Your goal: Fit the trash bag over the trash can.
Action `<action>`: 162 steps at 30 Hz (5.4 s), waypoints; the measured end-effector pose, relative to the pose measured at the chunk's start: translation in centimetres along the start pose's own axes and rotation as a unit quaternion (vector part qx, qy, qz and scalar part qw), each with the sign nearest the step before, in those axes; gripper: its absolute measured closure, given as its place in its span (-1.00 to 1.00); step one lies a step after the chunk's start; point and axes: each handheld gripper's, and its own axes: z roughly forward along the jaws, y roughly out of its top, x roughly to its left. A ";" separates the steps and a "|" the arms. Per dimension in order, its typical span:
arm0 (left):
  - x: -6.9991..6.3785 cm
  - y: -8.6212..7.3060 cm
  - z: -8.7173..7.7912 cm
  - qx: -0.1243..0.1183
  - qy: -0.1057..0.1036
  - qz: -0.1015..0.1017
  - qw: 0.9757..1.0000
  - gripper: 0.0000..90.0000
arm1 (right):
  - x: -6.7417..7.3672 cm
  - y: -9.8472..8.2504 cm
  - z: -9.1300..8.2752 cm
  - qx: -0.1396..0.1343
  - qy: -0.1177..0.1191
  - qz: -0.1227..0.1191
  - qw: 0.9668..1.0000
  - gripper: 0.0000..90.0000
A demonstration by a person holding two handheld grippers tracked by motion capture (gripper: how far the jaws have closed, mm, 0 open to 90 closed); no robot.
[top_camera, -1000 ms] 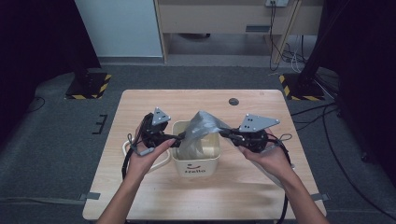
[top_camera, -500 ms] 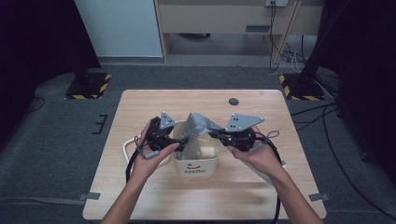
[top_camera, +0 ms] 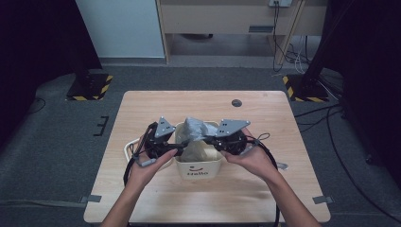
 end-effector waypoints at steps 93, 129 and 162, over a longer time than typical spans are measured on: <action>-2.4 0.1 0.8 0.017 -0.026 0.065 0.997 -0.05 | 0.9 0.3 1.3 0.059 -0.039 -0.052 0.996 0.98; -1.1 2.6 3.0 0.037 -0.043 0.052 0.997 0.99 | 2.4 1.4 -0.3 0.028 -0.023 -0.070 0.997 0.69; -0.5 1.1 1.6 -0.027 -0.116 0.015 0.993 1.00 | 1.1 0.4 2.3 0.038 -0.035 -0.029 0.998 0.66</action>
